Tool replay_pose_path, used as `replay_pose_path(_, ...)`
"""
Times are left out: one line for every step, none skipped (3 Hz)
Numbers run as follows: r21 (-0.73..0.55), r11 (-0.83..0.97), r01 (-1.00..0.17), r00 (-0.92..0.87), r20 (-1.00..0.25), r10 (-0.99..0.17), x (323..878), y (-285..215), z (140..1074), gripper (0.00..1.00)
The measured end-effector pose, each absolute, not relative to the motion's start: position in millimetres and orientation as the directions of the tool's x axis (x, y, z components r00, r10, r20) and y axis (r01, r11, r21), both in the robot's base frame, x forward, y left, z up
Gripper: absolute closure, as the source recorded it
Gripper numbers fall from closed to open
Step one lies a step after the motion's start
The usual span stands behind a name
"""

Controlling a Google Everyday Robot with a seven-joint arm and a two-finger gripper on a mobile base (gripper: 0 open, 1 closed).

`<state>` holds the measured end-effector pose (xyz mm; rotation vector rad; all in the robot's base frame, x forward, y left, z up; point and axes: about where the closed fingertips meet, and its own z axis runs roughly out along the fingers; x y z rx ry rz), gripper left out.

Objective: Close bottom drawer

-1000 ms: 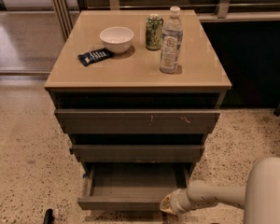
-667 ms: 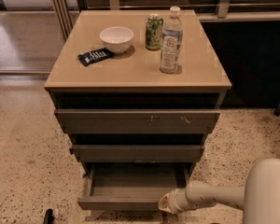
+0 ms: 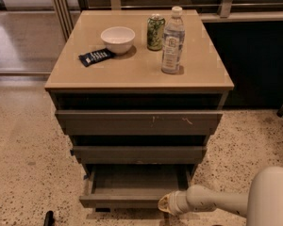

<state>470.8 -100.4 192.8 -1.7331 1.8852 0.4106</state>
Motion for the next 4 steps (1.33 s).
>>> replay_pose_path(-0.175,0.14,-0.975,-0.011,-0.588,-0.809,480,-101,183,1.0)
replay_pose_path(-0.221,0.161,-0.962,0.007,-0.607,-0.795,494,-103,174,1.0)
replay_pose_path(-0.282,0.209,-0.936,0.019,-0.636,-0.771,524,-107,164,1.0)
replay_pose_path(-0.308,0.239,-0.921,0.019,-0.648,-0.761,547,-109,162,1.0)
